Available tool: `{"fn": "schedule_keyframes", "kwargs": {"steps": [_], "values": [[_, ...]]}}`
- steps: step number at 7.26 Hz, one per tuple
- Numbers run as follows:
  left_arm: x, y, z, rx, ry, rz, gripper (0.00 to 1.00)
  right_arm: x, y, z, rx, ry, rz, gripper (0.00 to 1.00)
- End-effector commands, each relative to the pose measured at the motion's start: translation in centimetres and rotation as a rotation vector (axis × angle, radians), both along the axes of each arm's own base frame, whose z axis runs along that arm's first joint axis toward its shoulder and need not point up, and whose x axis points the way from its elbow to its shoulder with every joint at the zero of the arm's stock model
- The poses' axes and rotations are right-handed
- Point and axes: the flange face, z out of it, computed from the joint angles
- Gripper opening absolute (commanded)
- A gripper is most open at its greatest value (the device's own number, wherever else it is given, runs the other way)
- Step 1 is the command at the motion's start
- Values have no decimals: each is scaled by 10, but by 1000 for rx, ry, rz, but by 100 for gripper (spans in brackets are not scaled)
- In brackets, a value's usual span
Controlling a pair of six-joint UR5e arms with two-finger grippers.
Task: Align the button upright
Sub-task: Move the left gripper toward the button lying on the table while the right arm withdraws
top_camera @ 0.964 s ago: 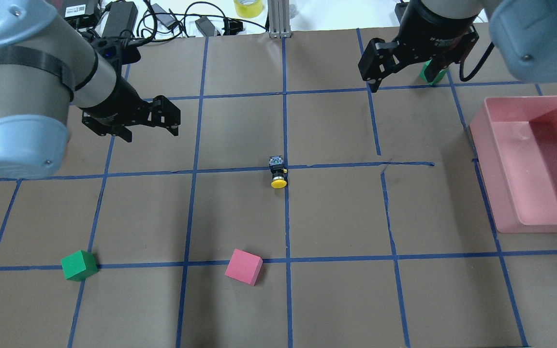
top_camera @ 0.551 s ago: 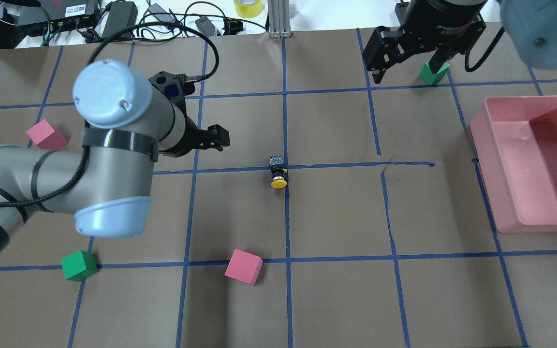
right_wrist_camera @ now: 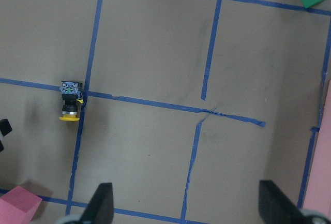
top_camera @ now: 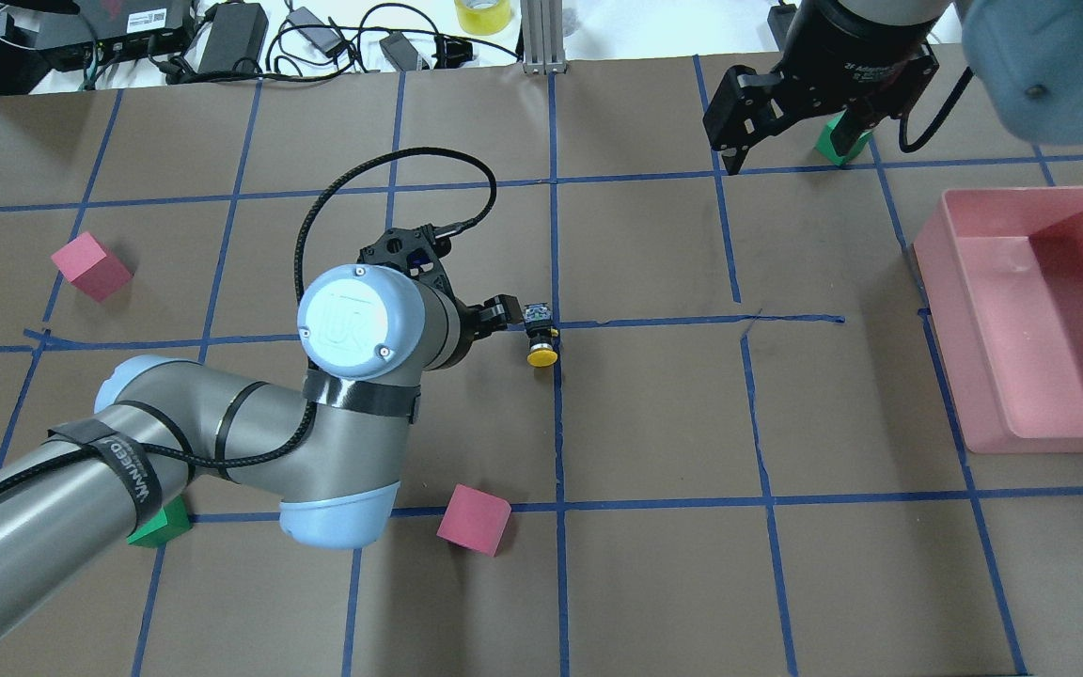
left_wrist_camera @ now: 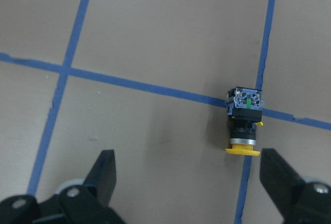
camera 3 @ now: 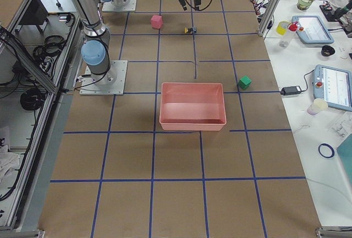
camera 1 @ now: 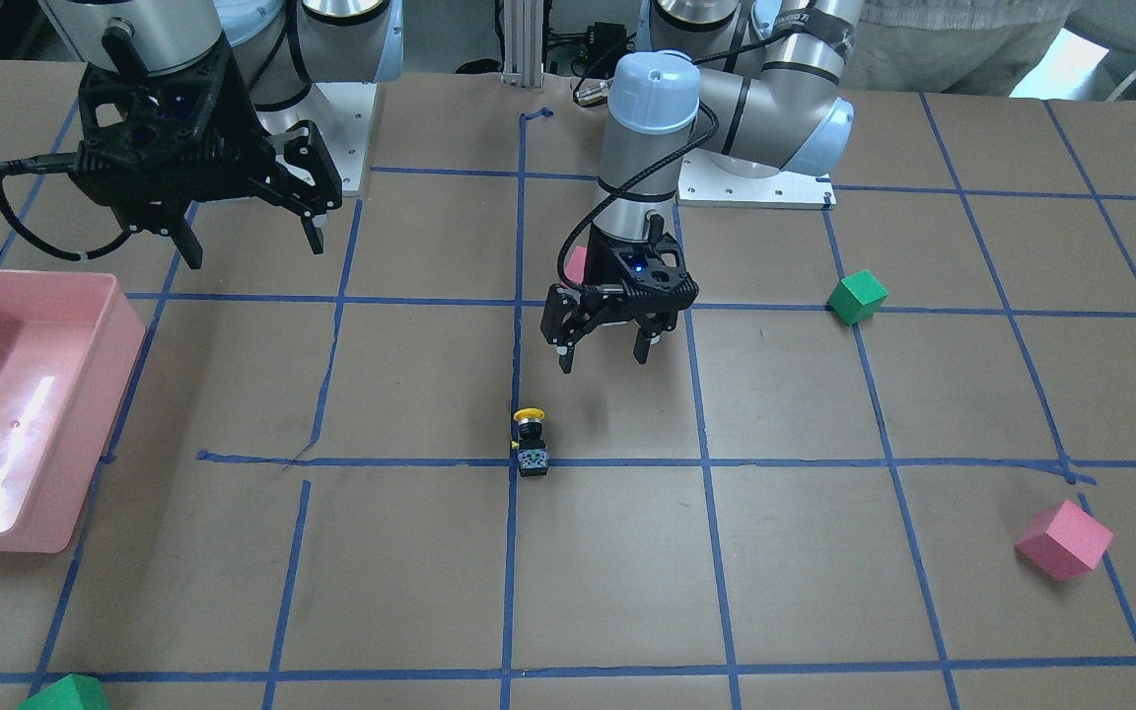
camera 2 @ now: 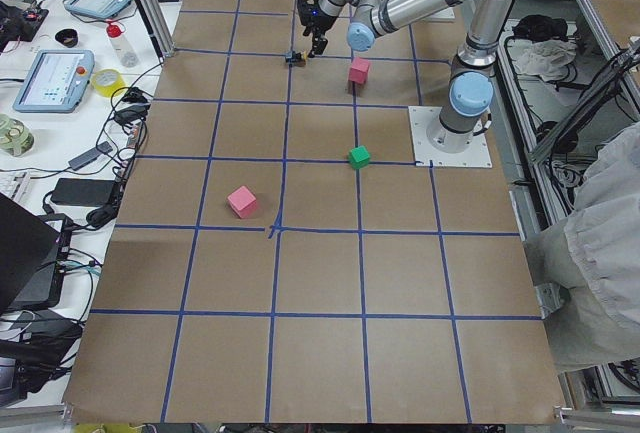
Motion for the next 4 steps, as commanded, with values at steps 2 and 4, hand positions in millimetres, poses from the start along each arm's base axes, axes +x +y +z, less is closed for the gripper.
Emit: {"fn": "schedule_keyframes", "kwargs": {"steps": [2,4], "values": [[-37,3,-50,-20,-16,-10,100,-1,1,-11,22,2,-3,100],[-49,-7,-62,-28,3,8,100,-1,2,-10,19,0,-3,100]]}}
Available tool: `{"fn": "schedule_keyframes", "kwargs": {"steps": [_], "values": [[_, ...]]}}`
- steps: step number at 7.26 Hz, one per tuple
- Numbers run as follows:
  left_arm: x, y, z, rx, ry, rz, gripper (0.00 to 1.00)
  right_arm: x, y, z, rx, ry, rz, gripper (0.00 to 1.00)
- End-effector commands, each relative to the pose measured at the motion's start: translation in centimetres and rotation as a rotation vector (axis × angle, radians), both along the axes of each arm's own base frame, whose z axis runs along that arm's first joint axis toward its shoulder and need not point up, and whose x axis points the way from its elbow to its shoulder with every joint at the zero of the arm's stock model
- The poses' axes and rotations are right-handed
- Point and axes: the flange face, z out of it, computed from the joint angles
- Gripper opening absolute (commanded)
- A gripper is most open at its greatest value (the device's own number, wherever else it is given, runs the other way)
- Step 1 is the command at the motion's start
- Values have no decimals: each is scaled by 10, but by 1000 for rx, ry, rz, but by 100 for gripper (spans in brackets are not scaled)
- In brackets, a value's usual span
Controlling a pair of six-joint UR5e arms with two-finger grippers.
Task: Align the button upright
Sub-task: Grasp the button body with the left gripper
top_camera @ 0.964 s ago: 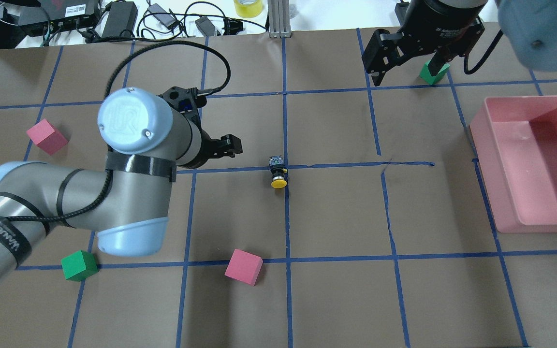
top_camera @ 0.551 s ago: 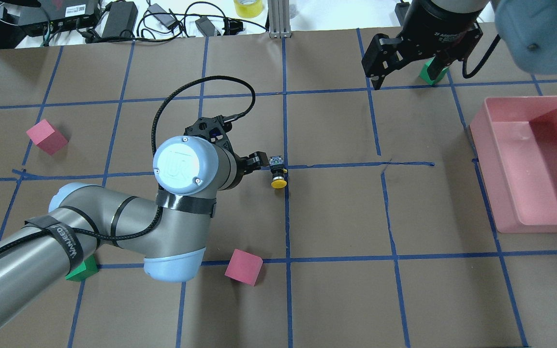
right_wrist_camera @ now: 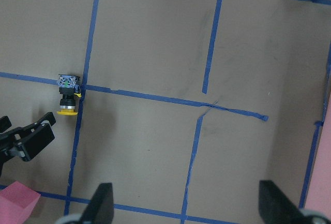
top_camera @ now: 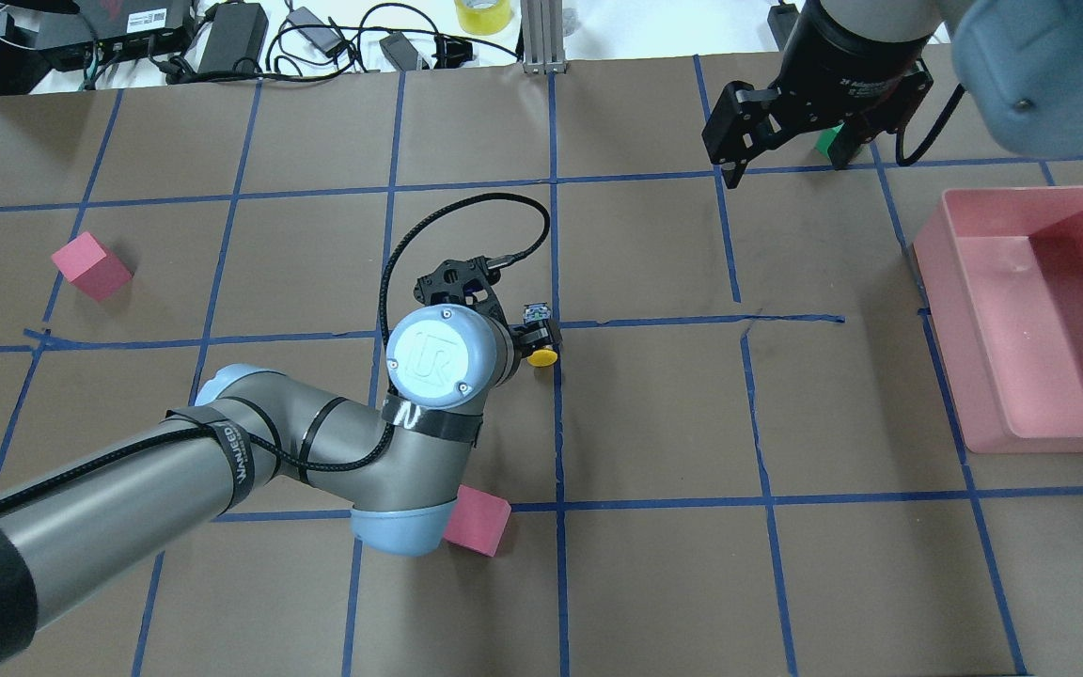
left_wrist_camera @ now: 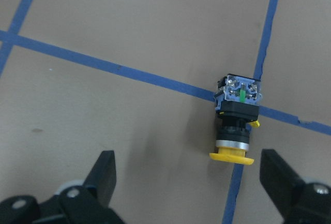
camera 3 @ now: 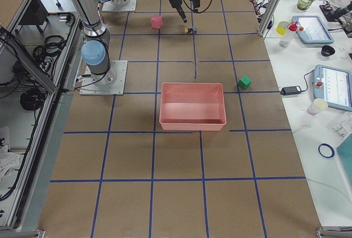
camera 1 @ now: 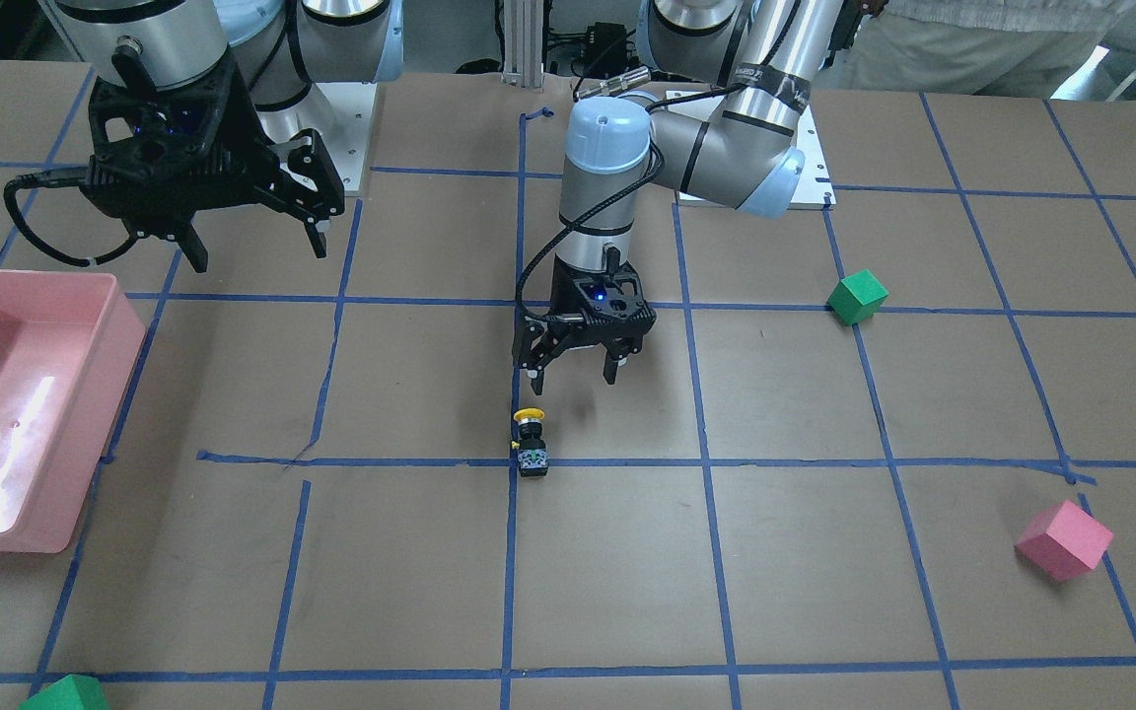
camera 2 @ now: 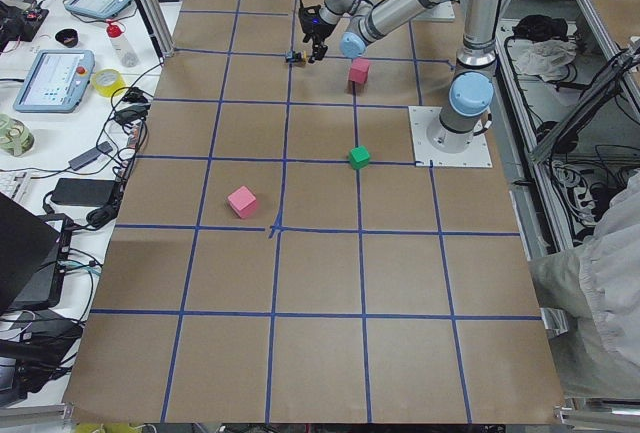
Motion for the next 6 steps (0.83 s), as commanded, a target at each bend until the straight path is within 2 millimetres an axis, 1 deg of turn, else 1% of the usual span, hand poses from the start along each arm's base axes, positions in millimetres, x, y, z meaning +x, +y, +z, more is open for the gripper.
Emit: {"fn": "schedule_keyframes", "kwargs": {"steps": [1,3,5,6], "values": [[-17,-16,-14,-13,16,4,100,0,0,0,0,-1,0,100],[-33,-41,-20,-29,9,-31,98,1,0,0,0,-1,1,100],[-39,-40,-44,6,-14,-61,98,1,0,0,0,-1,1,100],[-40,-40,-51,19,-16,-66,98,1,1,-1,1,-1,1,100]]}}
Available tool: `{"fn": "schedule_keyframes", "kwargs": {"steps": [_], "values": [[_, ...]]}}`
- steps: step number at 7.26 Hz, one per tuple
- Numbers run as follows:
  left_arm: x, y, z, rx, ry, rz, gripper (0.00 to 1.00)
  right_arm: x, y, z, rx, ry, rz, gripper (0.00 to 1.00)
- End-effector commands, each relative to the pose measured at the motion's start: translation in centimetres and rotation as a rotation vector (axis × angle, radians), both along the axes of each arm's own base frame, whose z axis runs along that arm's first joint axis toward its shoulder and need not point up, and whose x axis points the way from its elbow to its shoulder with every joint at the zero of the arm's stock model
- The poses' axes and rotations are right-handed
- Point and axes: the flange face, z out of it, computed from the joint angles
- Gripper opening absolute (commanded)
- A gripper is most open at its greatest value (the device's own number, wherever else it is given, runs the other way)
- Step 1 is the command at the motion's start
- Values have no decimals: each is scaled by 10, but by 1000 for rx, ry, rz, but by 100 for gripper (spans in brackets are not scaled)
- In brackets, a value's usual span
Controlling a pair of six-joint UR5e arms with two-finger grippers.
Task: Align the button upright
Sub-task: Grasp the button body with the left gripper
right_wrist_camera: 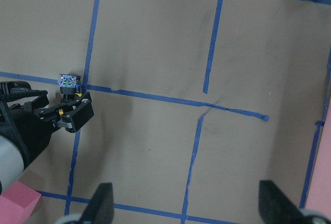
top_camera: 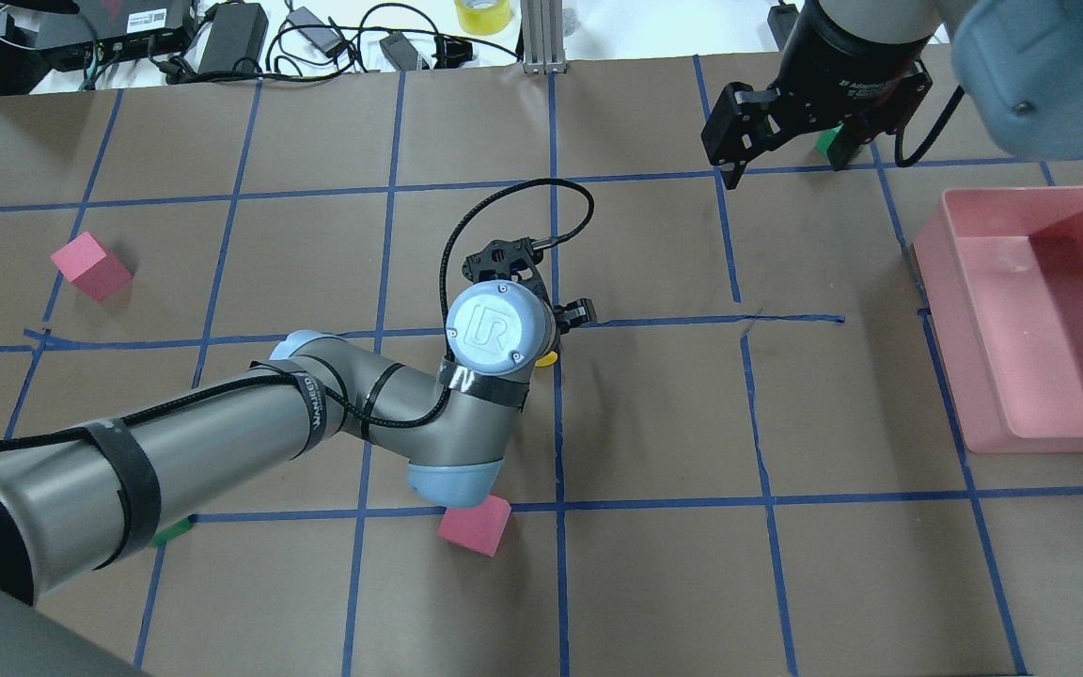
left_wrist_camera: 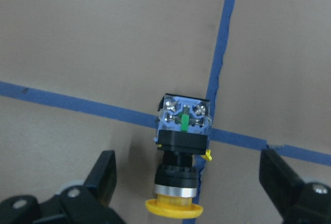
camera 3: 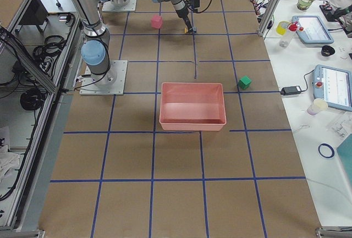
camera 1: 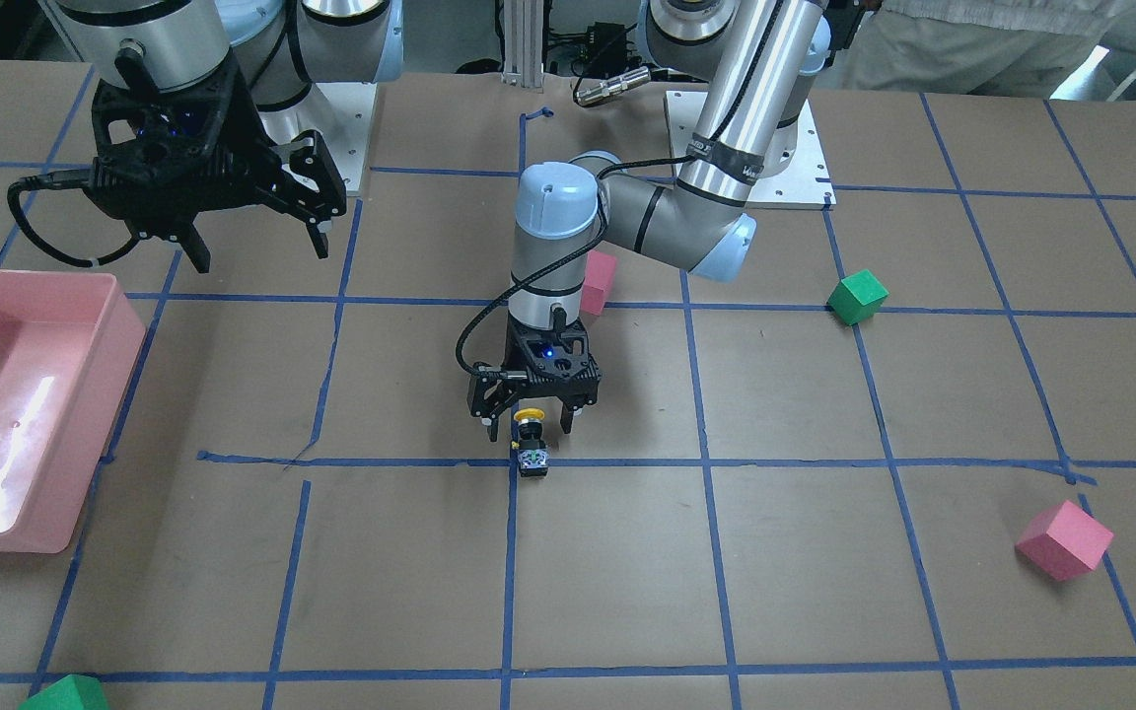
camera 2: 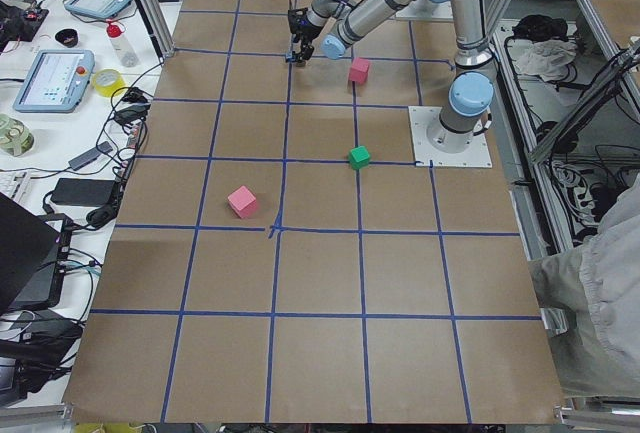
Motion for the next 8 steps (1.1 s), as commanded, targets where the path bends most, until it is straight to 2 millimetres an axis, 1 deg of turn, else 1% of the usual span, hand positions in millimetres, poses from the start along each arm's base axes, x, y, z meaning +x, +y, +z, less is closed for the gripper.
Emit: {"fn": "schedule_keyframes", "kwargs": {"steps": [1,2,3,4,5,6,7,8], "values": [[-2,1,-12,24,-4,-9,90,0,0,-1,1,0,0,100],[-3,0,-11,25,0,-4,66,0,0,-1,1,0,0,100],[-4,1,-4,22,20,-8,30,0,0,-1,1,0,0,100],[-4,2,-3,36,26,12,0,0,0,-1,1,0,0,100],[-3,4,-3,80,6,23,0,0,0,0,0,0,0,100],[-1,-3,0,83,13,34,0,0,0,0,0,0,0,100],[-4,-16,4,172,43,86,0,0,0,0,0,0,0,100],[-8,-34,20,217,50,124,0,0,0,-1,1,0,0,100]]}}
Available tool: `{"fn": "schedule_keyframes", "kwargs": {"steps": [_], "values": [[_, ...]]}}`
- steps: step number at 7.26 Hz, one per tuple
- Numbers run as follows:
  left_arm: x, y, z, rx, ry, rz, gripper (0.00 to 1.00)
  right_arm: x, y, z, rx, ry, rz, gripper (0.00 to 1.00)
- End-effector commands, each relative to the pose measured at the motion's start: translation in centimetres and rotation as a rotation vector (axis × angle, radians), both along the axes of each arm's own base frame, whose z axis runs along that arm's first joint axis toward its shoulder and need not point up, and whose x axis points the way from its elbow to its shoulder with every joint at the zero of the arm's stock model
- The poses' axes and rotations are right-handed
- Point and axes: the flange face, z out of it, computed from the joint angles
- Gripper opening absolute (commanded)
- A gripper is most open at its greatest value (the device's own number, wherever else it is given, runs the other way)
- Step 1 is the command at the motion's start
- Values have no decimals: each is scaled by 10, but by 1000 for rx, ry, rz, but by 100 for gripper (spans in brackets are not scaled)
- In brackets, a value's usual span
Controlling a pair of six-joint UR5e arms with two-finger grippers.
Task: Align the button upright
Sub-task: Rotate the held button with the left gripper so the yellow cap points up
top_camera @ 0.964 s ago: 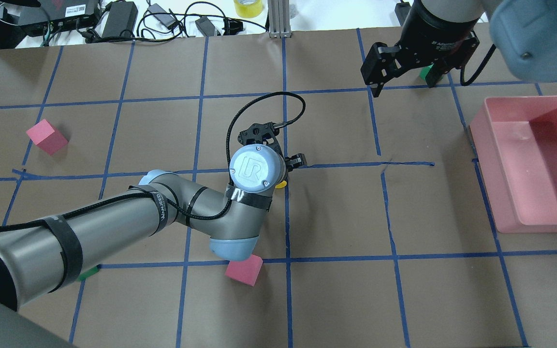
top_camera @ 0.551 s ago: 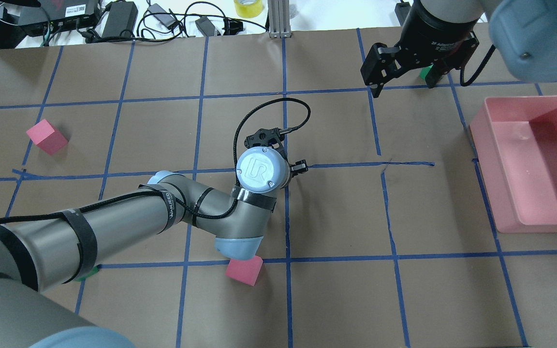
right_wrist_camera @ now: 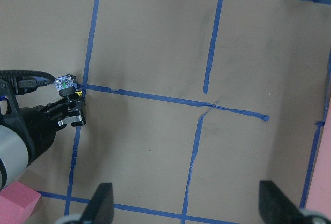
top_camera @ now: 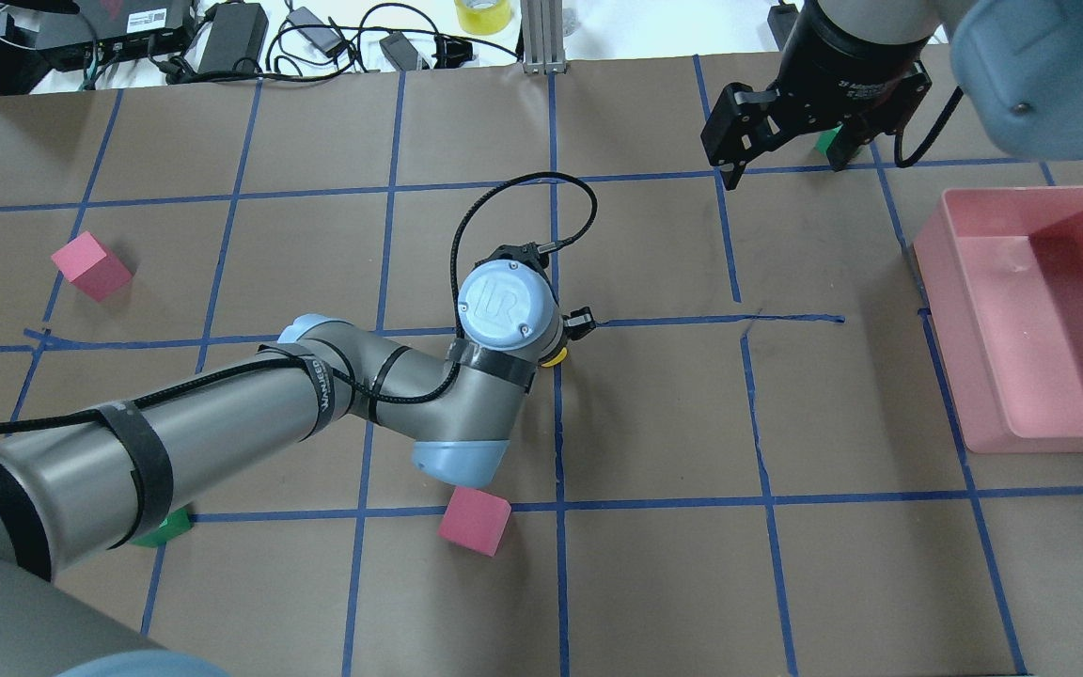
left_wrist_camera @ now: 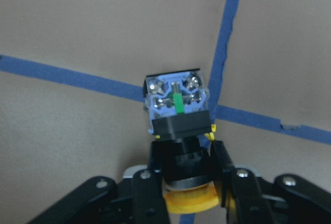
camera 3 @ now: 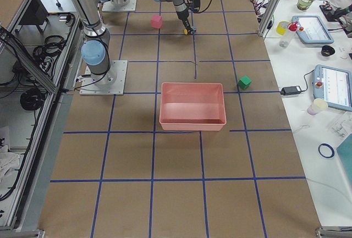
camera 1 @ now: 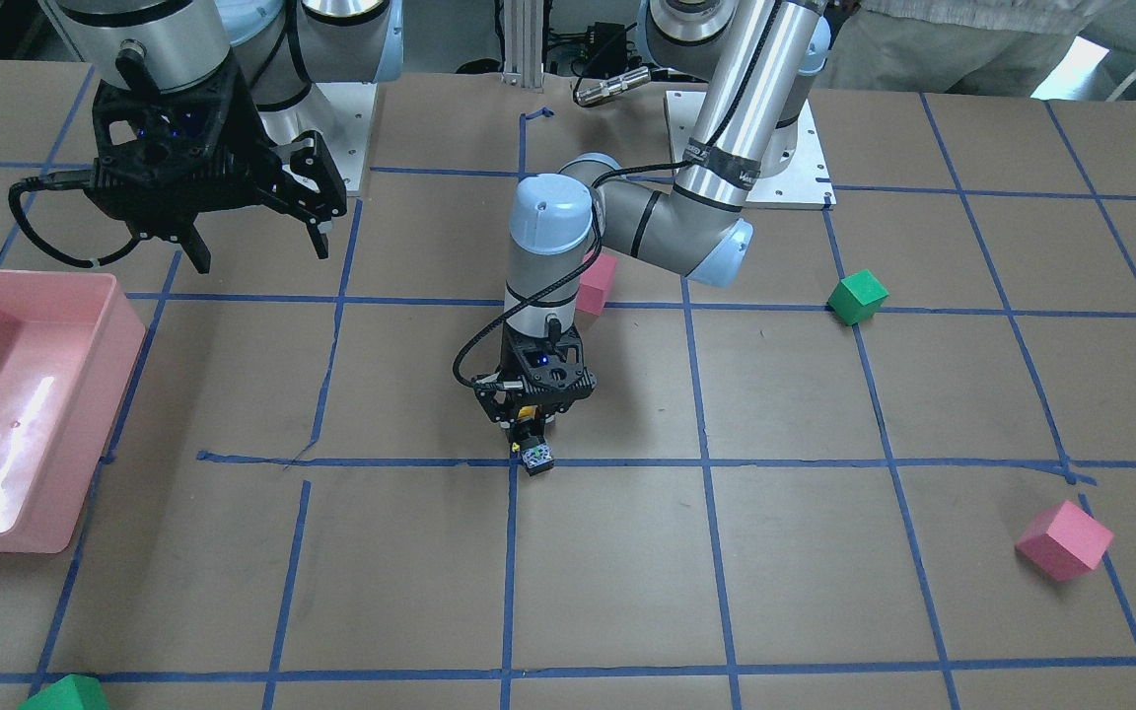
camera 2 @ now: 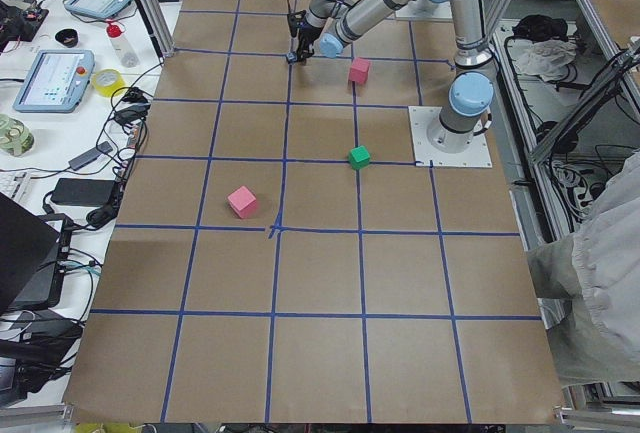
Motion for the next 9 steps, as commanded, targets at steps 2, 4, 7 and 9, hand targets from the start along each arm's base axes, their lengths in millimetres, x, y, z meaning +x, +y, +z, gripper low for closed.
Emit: {"fn": "schedule_keyframes", "kwargs": {"steps": [2,4,7,9], "values": [[11,-51,42,226,138,222,0,0,0,0,0,0,0,100],[63,-79,50,394,388,425,0,0,0,0,1,0,0,100],[104,-92,46,617,668,635,0,-1,-1,-1,4,2,-2,100],[95,-69,21,784,790,679,0,0,0,-1,4,3,0,100]]}}
